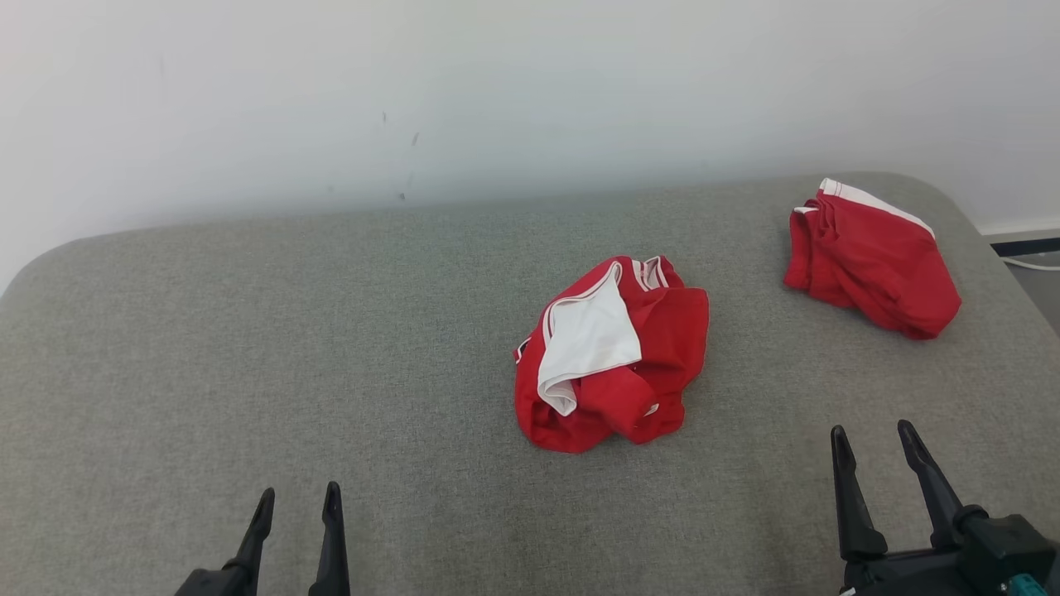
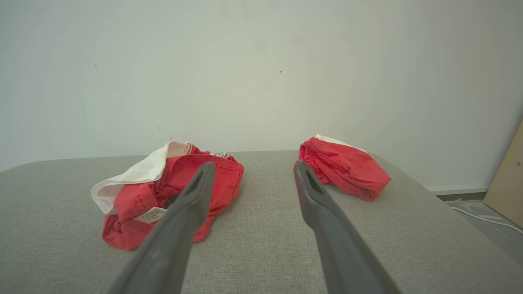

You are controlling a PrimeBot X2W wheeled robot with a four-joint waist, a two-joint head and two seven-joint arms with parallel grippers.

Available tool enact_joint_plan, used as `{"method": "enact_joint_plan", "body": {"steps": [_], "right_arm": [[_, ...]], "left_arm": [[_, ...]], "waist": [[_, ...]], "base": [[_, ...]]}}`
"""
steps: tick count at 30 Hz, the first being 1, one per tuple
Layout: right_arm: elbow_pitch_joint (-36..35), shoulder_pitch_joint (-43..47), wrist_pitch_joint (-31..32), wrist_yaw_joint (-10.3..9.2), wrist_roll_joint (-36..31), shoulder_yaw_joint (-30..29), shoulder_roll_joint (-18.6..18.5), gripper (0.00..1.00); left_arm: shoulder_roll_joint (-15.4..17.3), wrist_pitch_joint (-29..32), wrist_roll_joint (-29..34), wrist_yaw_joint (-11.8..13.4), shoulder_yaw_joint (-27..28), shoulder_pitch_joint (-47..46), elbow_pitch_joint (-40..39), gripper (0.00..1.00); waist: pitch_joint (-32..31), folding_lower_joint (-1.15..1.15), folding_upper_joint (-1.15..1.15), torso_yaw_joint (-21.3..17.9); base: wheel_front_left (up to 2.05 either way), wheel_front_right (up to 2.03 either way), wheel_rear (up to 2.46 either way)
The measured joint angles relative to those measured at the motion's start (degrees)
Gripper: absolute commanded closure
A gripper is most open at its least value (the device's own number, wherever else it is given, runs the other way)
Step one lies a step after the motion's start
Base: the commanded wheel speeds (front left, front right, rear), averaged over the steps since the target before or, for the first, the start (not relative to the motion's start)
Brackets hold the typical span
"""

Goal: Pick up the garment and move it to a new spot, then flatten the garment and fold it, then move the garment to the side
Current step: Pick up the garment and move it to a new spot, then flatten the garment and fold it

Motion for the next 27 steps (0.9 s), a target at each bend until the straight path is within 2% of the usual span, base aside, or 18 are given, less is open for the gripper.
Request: {"method": "enact_joint_plan", "body": {"steps": [9, 27], "right_arm": [[-0.4, 0.6, 0.0, -0.01, -0.3, 0.1, 0.1, 0.0], [-0.5, 0.6, 0.0, -0.01, -0.6, 0.4, 0.1, 0.0]], "left_arm": [[-1.3, 0.0, 3.3, 0.0, 2.4, 3.3, -4.4, 0.0], [-2.7, 0.0, 6.0, 0.0, 2.7, 5.4, -7.7, 0.0]], "waist": [[-0.3, 0.0, 0.01, -0.3], [-0.6, 0.0, 0.01, -1.0]], "base": [[0.0, 0.0, 0.0], [0.0, 0.0, 0.0]]}}
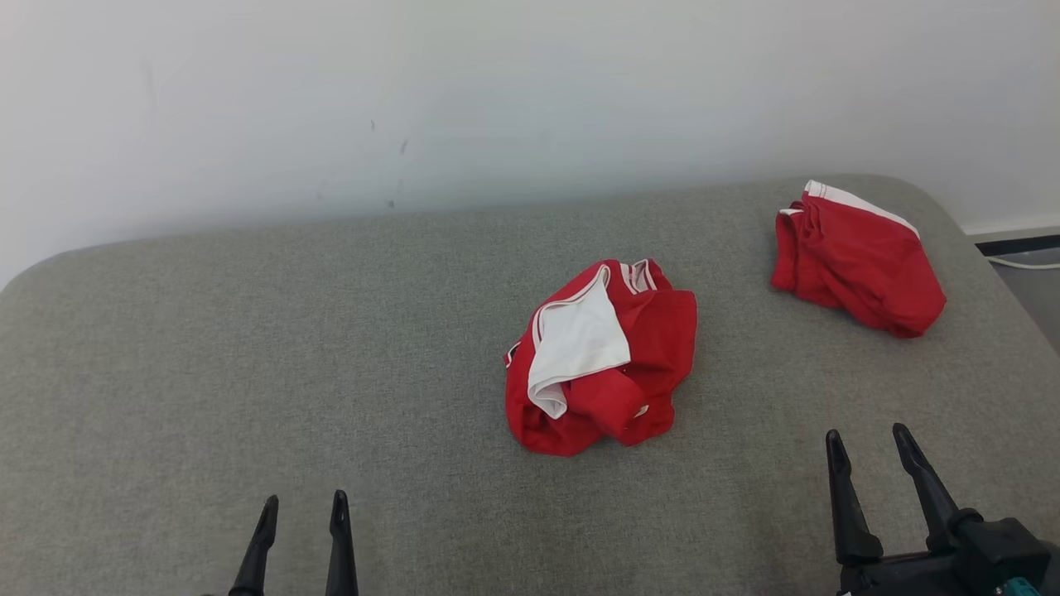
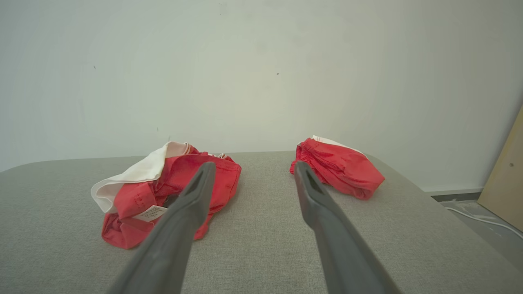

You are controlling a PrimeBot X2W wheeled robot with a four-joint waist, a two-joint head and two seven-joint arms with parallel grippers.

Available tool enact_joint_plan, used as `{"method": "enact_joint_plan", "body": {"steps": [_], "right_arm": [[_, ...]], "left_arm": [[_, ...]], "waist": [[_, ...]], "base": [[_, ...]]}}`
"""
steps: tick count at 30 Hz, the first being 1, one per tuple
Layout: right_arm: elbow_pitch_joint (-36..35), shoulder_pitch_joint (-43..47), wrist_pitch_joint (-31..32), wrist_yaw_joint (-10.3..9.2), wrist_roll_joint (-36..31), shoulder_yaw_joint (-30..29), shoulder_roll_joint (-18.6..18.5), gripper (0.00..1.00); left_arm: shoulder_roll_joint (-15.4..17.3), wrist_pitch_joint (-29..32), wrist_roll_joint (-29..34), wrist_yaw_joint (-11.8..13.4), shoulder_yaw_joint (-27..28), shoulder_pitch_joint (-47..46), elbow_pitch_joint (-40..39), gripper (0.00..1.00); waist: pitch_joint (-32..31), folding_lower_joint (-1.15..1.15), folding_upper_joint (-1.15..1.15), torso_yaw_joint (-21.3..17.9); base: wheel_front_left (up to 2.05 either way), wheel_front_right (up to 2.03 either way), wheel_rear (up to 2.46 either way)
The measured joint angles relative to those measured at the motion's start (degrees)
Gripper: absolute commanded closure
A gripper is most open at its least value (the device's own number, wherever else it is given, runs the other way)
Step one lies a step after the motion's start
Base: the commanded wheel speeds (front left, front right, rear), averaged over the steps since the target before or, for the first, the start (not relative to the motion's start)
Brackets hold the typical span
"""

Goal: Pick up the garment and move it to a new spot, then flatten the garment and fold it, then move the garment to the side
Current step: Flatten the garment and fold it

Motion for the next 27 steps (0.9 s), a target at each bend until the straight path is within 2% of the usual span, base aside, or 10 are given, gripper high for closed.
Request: {"method": "enact_joint_plan", "body": {"steps": [8, 20, 27], "right_arm": [[0.0, -0.1, 0.0, 0.0, 0.0, 0.4, 0.0, 0.0], [-0.8, -3.5, 0.1, 1.1, -0.5, 2.3, 0.3, 0.0], [-1.2, -6.1, 0.2, 1.6, -1.1, 2.6, 0.4, 0.0]], "left_arm": [[0.0, 0.1, 1.1, -0.2, -3.0, -1.1, 1.0, 0.0], [-0.9, 4.5, 3.7, -5.7, -11.4, -13.6, 7.1, 0.0], [-1.7, 7.2, 4.2, -7.7, -14.8, -20.4, 12.2, 0.0]], "waist": [[0.5, 0.0, 0.0, -0.3], [3.7, 0.01, 0.0, -1.5], [7.0, 0.01, 0.0, -3.0]], "base": [[0.0, 0.0, 0.0], [0.0, 0.0, 0.0], [0.0, 0.0, 0.0]]}}
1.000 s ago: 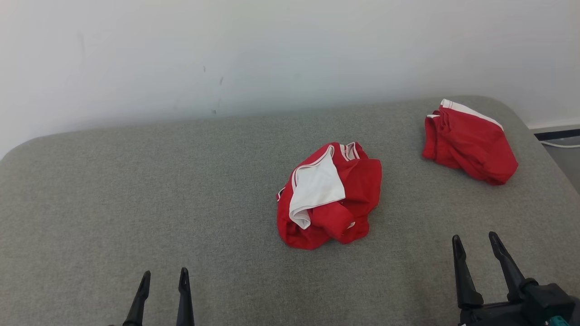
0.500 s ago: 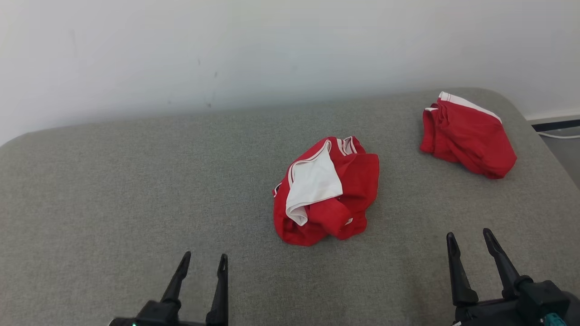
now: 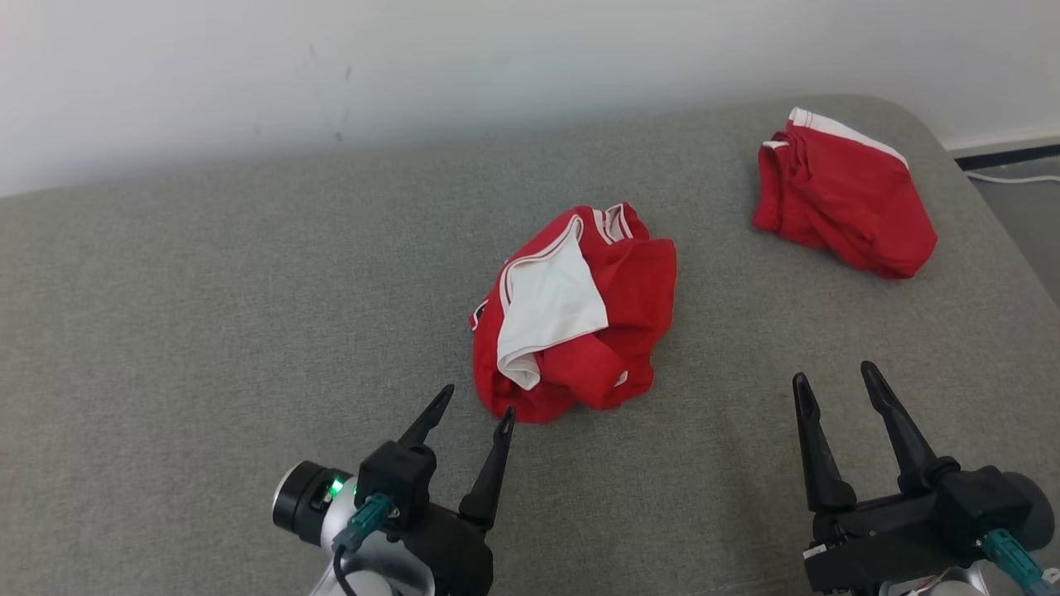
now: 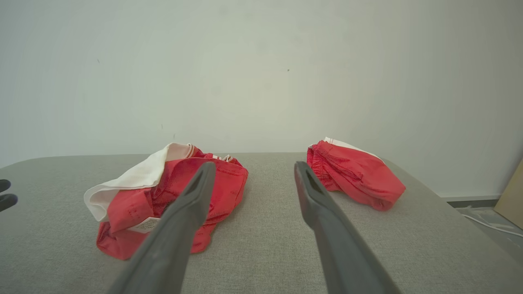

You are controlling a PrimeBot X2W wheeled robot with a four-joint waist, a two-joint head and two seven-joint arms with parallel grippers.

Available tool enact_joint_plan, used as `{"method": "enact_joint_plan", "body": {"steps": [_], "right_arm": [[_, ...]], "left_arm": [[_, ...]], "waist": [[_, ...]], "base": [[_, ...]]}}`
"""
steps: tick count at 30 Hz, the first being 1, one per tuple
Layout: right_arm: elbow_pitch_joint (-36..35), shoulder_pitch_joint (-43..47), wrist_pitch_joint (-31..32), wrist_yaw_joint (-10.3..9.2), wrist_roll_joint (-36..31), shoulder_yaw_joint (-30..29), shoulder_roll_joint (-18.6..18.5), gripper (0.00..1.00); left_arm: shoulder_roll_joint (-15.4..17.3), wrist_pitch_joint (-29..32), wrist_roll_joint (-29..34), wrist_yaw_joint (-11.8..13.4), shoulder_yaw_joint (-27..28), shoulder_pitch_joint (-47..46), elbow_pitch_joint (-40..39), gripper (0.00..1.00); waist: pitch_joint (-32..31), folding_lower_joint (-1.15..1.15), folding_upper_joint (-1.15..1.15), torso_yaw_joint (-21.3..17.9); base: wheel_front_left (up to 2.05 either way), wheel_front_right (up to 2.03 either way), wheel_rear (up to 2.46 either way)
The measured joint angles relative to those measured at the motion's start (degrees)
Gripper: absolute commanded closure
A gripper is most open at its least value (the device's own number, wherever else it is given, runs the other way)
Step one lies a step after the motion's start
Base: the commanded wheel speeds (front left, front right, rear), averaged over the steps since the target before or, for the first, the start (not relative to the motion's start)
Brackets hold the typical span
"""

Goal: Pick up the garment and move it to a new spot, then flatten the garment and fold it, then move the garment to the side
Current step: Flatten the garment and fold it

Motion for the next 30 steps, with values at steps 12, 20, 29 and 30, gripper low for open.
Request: {"method": "enact_joint_plan", "body": {"steps": [12, 20, 29, 30], "right_arm": [[0.2, -4.7, 0.4, 0.52, 0.0, 0.3, 0.8, 0.0], [2.0, -6.1, 0.4, 0.57, 0.0, -0.2, 1.2, 0.0], [3.5, -7.1, 0.2, 0.58, 0.0, -0.4, 1.7, 0.0], [3.6, -7.1, 0.0, 0.58, 0.0, -0.5, 1.6, 0.0]], "left_arm": [[-0.4, 2.3, 1.5, -0.4, -1.1, -11.6, 9.1, 0.0], [-0.5, 1.9, 1.7, -0.2, -0.6, -15.4, 14.4, 0.0], [-0.9, -2.7, 0.2, 0.6, 0.2, -19.0, 15.1, 1.0], [-1.0, -3.5, -0.3, 0.5, 0.2, -19.4, 14.7, 1.0]], "waist": [[6.8, 0.0, 0.0, -2.8], [10.0, 0.0, 0.0, -4.5], [10.3, -0.01, 0.0, -4.4], [10.3, -0.01, 0.0, -4.2]], "base": [[0.0, 0.0, 0.0], [0.0, 0.0, 0.0], [0.0, 0.0, 0.0], [0.0, 0.0, 0.0]]}}
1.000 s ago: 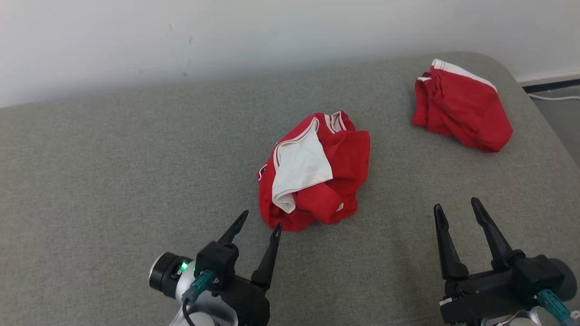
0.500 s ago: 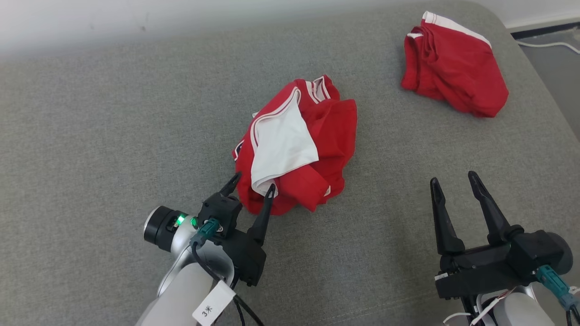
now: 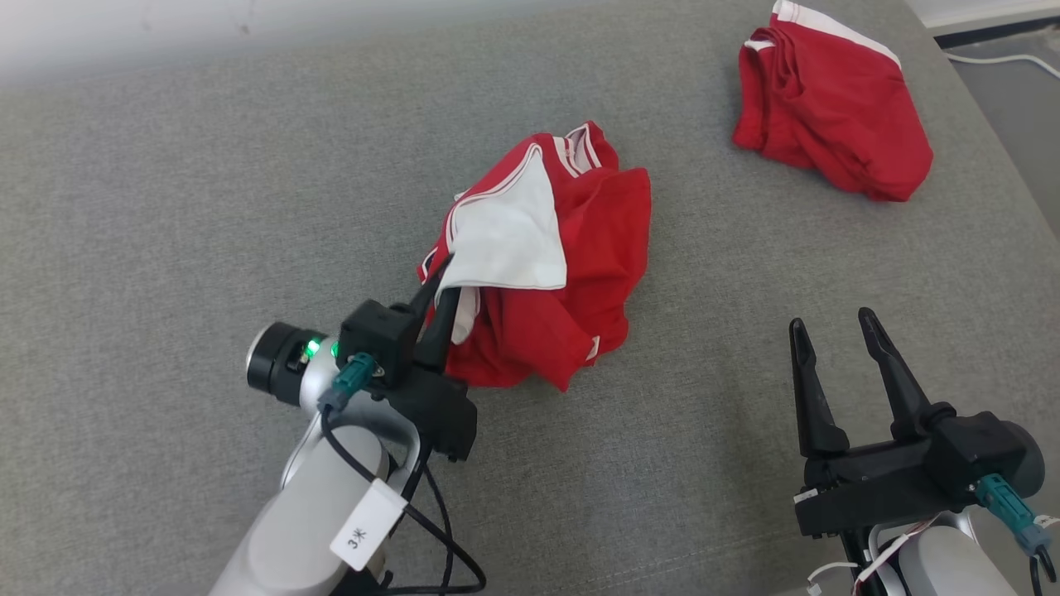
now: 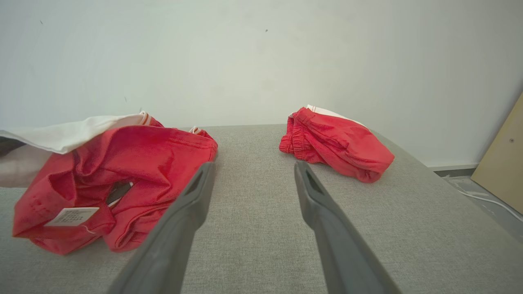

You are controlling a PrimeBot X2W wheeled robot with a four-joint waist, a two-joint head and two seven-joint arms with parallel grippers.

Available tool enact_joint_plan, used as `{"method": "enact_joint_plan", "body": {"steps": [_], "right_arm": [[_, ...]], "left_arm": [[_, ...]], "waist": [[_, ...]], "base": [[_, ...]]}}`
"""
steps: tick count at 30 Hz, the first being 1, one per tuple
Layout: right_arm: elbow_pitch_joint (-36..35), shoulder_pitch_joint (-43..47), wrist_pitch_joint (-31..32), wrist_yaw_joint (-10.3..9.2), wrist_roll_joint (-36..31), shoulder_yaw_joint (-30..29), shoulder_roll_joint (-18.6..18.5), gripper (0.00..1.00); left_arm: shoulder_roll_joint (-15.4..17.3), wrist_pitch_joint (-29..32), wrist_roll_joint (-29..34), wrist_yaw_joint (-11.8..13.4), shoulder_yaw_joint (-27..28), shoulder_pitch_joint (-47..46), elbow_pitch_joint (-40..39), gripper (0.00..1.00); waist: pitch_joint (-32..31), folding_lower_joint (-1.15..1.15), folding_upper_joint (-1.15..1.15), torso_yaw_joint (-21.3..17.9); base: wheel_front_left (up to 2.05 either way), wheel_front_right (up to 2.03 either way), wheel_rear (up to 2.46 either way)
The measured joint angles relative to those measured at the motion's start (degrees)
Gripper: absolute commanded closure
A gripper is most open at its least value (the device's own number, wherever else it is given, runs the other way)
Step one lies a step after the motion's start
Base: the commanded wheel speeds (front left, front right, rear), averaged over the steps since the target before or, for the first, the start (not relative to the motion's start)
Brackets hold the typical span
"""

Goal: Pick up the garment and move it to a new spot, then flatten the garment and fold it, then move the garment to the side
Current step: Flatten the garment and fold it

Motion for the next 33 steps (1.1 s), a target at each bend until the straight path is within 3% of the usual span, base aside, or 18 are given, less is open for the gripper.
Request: {"method": "enact_joint_plan", "body": {"steps": [10, 19, 28, 33], "right_arm": [[1.8, 0.0, -0.1, 1.49, 0.0, 1.7, 0.0, 0.0], [3.2, -0.2, -0.1, 3.86, -0.7, 5.5, 0.9, 0.0], [4.9, -0.1, -0.1, 6.78, -1.6, 11.3, 3.1, 0.0], [5.2, 0.9, -0.1, 7.56, -1.9, 13.2, 3.2, 0.0]], "left_arm": [[-0.2, -3.0, -8.4, 1.5, 0.4, -1.7, -7.3, 1.0], [-0.4, -3.4, -10.9, 3.7, 7.3, -0.6, -8.7, 1.0], [3.5, -3.5, -14.2, 5.7, 16.3, 12.1, -9.4, 1.0], [2.7, -3.5, -15.2, 6.1, 17.9, 19.0, -9.4, 1.0]], "waist": [[-1.3, 0.0, -0.01, 2.3], [-2.6, 0.0, -0.01, 5.1], [-4.2, -0.01, -0.01, 7.8], [-4.2, -0.01, -0.01, 8.9]], "base": [[0.0, 0.0, 0.0], [0.0, 0.0, 0.0], [0.0, 0.0, 0.0], [0.0, 0.0, 0.0]]}}
